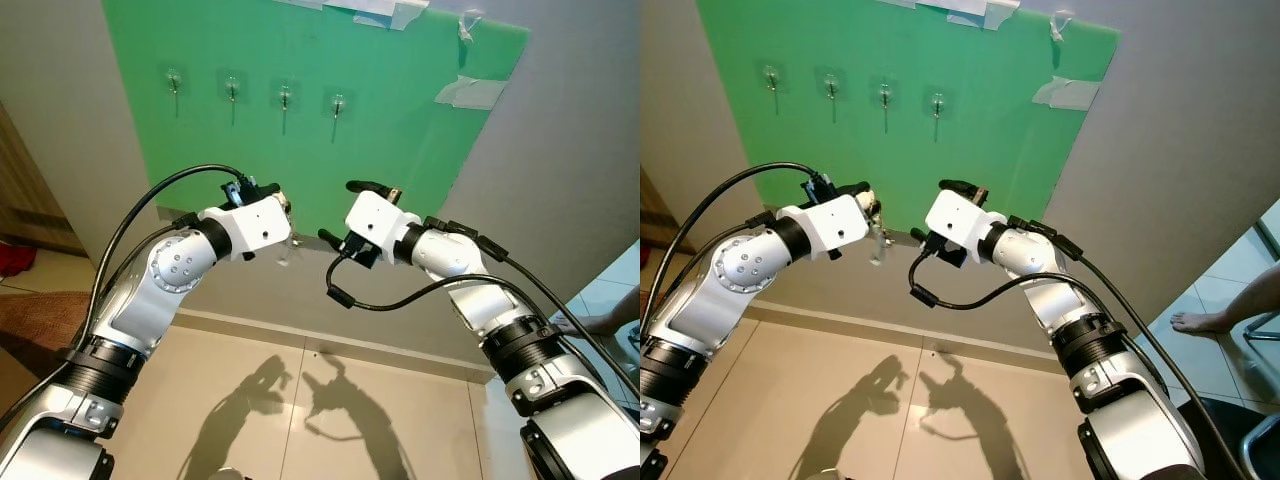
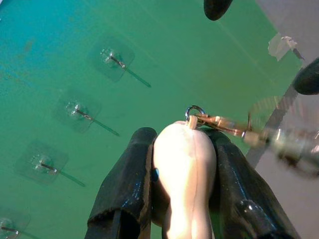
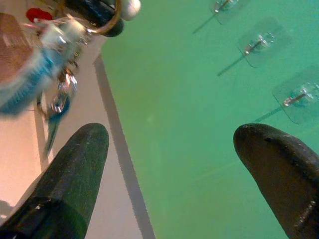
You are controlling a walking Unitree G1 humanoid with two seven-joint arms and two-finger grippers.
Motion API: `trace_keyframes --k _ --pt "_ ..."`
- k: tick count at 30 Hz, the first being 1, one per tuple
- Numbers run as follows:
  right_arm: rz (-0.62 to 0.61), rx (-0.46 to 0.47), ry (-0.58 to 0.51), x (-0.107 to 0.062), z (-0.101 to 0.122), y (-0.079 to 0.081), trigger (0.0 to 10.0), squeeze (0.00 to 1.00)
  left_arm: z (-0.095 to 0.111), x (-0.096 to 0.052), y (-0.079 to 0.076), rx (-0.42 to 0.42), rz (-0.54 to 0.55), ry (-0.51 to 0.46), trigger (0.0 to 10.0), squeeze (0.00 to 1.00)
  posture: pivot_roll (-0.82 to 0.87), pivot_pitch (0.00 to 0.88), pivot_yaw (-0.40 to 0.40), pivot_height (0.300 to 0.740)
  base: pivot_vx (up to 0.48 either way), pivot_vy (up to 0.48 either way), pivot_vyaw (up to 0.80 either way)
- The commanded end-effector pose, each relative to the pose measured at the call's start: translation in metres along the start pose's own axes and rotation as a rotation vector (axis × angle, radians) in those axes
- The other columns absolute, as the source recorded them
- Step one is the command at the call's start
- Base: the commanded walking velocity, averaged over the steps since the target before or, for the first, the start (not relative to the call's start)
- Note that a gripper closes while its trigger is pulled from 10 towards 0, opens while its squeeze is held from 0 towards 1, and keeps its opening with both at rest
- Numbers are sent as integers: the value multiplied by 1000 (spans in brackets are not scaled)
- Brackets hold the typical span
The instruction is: Hang keys on a hook
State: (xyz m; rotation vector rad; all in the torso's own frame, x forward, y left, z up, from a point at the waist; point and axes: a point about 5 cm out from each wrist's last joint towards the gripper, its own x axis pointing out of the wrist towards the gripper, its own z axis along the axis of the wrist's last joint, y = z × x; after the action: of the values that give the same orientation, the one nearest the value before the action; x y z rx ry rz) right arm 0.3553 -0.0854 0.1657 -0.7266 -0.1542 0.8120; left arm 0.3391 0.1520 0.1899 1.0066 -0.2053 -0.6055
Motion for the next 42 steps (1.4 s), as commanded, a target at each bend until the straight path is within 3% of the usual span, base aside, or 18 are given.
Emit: trace_keyframes --k 1,12,42 --pt "19 -21 3 -1 1 -1 10000 0 6 3 10 6 13 -29 0 0 27 40 -62 740 0 0 0" --pt "74 2 -8 1 2 7 10000 0 14 12 25 9 21 -51 0 0 27 43 -61 740 0 0 0" --pt "68 68 -82 9 25 0 10000 0 13 22 22 -34 -32 -56 0 0 22 47 -52 740 0 0 0"
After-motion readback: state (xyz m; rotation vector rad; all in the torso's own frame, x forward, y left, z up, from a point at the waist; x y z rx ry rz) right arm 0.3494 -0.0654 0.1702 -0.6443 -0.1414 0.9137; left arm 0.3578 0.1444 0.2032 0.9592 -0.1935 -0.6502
